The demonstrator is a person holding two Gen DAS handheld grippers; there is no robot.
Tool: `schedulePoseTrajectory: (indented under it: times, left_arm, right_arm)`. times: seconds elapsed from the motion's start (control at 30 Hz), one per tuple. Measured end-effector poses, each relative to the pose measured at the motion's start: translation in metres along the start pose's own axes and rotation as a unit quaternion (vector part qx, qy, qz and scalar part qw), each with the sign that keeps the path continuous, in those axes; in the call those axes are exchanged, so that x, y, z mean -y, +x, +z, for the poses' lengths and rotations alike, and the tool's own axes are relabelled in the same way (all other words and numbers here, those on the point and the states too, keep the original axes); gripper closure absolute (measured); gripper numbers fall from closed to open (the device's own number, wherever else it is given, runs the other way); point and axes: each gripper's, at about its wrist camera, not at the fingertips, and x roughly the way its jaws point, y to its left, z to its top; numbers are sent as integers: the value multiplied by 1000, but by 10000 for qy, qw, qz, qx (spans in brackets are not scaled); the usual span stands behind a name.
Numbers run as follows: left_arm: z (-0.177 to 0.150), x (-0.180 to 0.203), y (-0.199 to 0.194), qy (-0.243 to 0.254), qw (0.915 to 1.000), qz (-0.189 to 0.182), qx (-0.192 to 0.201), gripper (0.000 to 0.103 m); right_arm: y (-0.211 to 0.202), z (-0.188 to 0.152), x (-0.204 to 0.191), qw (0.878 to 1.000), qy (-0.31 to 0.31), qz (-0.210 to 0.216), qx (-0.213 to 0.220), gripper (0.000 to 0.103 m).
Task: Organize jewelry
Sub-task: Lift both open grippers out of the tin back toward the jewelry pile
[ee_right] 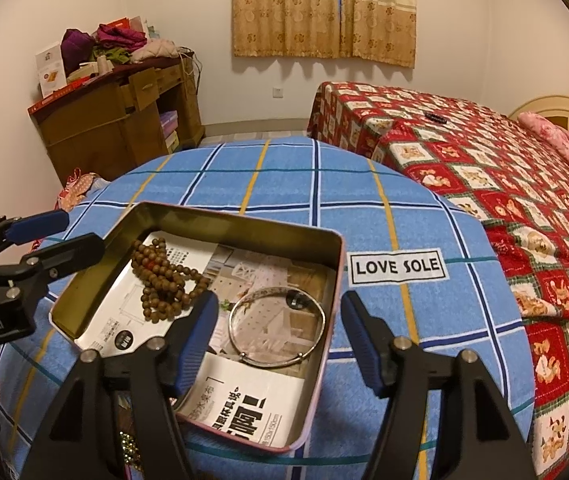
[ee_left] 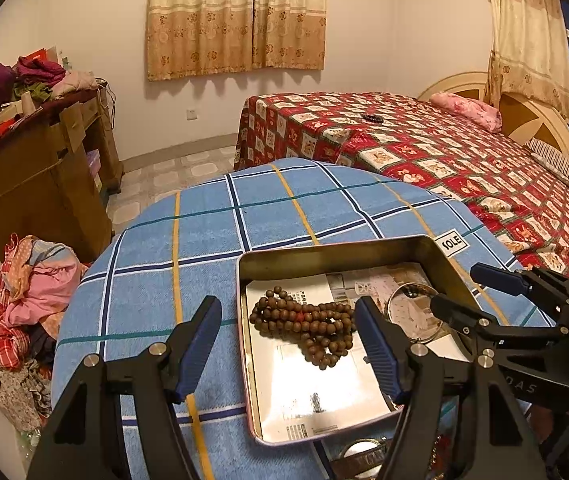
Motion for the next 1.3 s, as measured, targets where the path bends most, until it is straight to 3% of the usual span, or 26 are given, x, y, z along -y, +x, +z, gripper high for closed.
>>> schedulePoseTrajectory:
  times: [0.6, 0.87, 1.0, 1.3]
  left_arm:
    - [-29, 3, -29, -40, 10000, -77, -43, 34]
    - [-49, 2, -42, 70, 9999, 51, -77, 34]
    - [-65, 3, -45, 134, 9997, 102, -183, 34]
    - [-98, 4, -44, 40, 9986, 31, -535, 34]
  right_arm:
    - [-19, -20, 2, 10000, 26, -24, -60, 36]
    - [-34, -34, 2, 10000, 5, -54, -58, 35]
    - [-41, -45, 4, 9999, 11, -108, -61, 21]
    - [-48, -66, 7, 9997, 64, -166, -164, 21]
